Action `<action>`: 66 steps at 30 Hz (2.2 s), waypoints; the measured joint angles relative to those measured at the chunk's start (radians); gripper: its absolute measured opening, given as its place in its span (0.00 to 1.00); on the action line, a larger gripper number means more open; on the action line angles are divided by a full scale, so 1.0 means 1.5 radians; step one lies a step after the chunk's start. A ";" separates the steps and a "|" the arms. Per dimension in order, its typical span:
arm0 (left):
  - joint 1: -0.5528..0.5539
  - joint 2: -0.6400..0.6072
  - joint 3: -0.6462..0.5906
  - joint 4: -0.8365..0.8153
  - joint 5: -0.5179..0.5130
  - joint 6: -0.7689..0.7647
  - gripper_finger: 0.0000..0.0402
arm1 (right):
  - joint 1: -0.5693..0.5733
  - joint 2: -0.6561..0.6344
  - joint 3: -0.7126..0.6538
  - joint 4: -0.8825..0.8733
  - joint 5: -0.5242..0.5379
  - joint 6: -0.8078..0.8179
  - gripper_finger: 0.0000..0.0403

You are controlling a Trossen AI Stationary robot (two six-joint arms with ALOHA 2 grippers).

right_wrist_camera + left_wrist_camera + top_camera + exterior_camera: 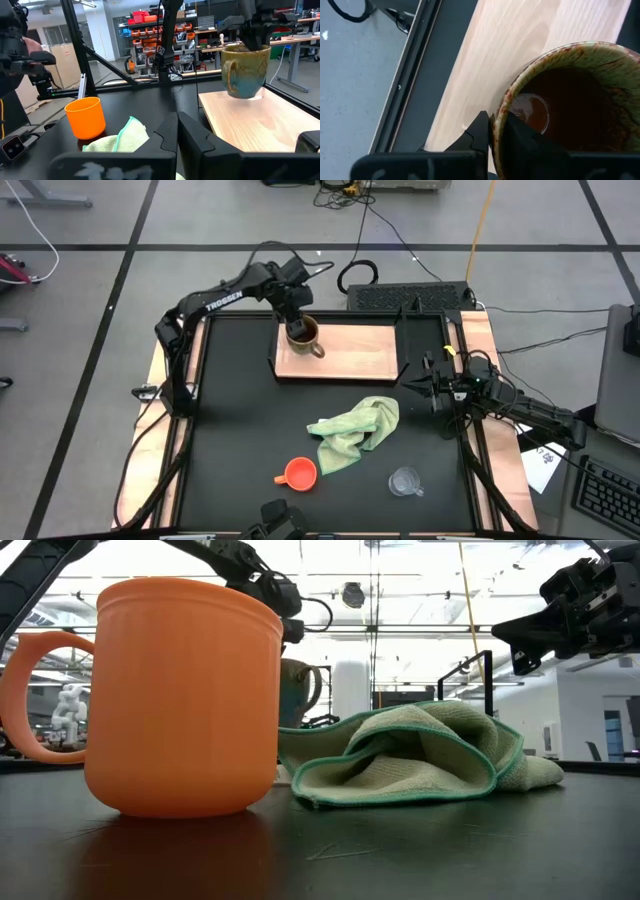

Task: Stack small to large cups/mugs on shelf
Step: Put the green mug on the shelf

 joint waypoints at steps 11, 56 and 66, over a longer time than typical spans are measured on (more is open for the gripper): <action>0.001 0.000 -0.047 0.032 0.001 0.004 0.09 | 0.000 0.000 0.000 0.000 0.000 0.000 0.00; -0.054 -0.008 -0.097 0.086 -0.071 -0.039 0.09 | 0.000 0.000 0.000 0.019 0.000 0.007 0.00; -0.055 -0.007 -0.098 0.084 -0.080 -0.041 0.09 | 0.000 0.000 0.000 0.031 0.000 0.022 0.00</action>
